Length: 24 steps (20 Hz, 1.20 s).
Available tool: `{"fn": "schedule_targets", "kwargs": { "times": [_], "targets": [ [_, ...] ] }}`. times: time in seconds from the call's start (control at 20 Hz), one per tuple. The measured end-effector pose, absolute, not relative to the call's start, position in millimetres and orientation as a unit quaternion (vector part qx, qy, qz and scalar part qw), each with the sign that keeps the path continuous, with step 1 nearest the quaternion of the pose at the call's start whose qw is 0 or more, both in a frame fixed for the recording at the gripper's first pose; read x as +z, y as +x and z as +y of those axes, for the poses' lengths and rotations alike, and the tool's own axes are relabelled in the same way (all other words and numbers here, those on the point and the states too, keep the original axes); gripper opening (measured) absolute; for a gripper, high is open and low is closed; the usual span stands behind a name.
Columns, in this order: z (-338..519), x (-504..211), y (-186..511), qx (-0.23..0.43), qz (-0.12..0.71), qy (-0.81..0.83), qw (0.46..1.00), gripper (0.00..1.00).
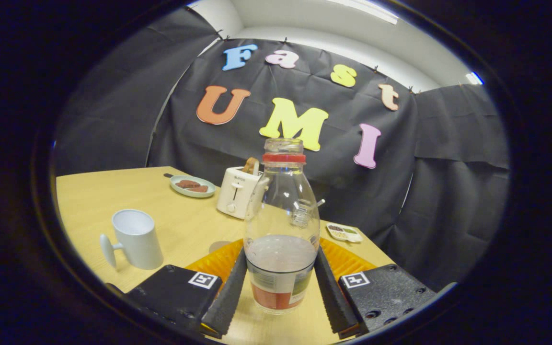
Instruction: Take the bottle from table, then pour the juice into the cup, finally place the bottle on the coaster
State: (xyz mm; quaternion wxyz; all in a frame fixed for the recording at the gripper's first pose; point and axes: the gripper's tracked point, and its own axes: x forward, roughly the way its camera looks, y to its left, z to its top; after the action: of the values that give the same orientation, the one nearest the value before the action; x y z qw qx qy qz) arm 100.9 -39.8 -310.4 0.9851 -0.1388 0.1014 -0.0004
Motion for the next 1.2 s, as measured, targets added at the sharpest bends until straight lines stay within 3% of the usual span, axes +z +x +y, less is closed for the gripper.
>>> {"fn": "schedule_targets", "kwargs": {
  "times": [0.6, 0.85, 1.2],
  "targets": [
    [-14, -303, 94, -0.007, 0.160, -0.262, 0.952, 0.79],
    [12, -292, 93, 0.014, 0.137, -0.336, 0.932, 0.79],
    [20, -284, 95, -0.006, 0.124, -0.461, 0.879, 0.79]
  ]
}}
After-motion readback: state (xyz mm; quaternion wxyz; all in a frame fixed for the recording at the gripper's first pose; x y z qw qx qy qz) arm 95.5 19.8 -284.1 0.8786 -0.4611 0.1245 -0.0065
